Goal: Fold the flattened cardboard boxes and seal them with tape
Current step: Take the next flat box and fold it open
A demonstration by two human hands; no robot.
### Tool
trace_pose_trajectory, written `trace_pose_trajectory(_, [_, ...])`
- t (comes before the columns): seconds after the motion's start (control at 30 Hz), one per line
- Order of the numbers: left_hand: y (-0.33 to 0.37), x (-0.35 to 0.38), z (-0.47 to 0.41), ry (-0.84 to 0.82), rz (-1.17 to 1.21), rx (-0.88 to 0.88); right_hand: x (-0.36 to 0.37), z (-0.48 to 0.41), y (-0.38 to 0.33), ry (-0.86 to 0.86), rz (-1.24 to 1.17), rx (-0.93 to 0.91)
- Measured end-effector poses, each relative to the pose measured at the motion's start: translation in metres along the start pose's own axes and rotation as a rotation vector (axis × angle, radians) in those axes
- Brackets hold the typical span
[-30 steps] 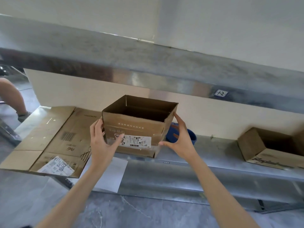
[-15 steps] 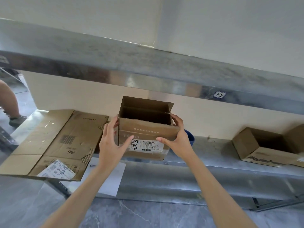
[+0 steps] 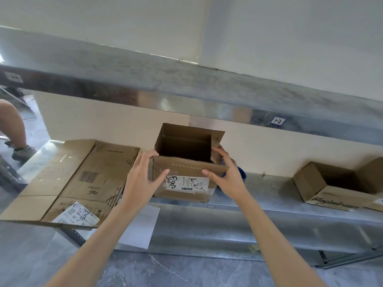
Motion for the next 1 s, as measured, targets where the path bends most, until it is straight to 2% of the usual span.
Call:
trace_pose_trajectory(0.2, [0.001, 0.0, 0.008, -0.065, -0.087, 0.066, -0.002, 0.004, -0.004, -0.03, 0.008, -0.049])
trace_pose_trajectory(0.43, [-0.001, 0.0, 0.01, -0.103, -0.057, 0.06, -0.007, -0.003, -0.002, -0.023, 0.094, -0.087])
trace_pose_trajectory(0.57, [-0.002, -0.002, 0.011, -0.092, -0.041, 0.039, -0.015, -0.014, -0.001, -0.141, 0.253, -0.074])
trace_pose_trajectory(0.73, [-0.002, -0.002, 0.012, -0.085, -0.009, 0.042, -0.026, -0.021, -0.002, -0.294, 0.34, -0.07])
trace_pose_trajectory(0.83, [-0.001, 0.001, 0.01, -0.03, -0.019, 0.057, -0.031, -0.022, -0.009, -0.364, 0.258, -0.047])
trace_pose_trajectory(1.0, [0.006, 0.006, 0.003, 0.029, -0.031, 0.119, -0.036, -0.021, -0.012, -0.353, 0.154, -0.028])
Point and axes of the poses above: each hand's wrist, its own z-axis away from the middle knuckle, its own x-axis out of the palm, y = z × x, the point moved 2 cm from there along -z, towards the middle knuckle, and after that the axes turned 9 degrees about z, right-handed, at the moved point
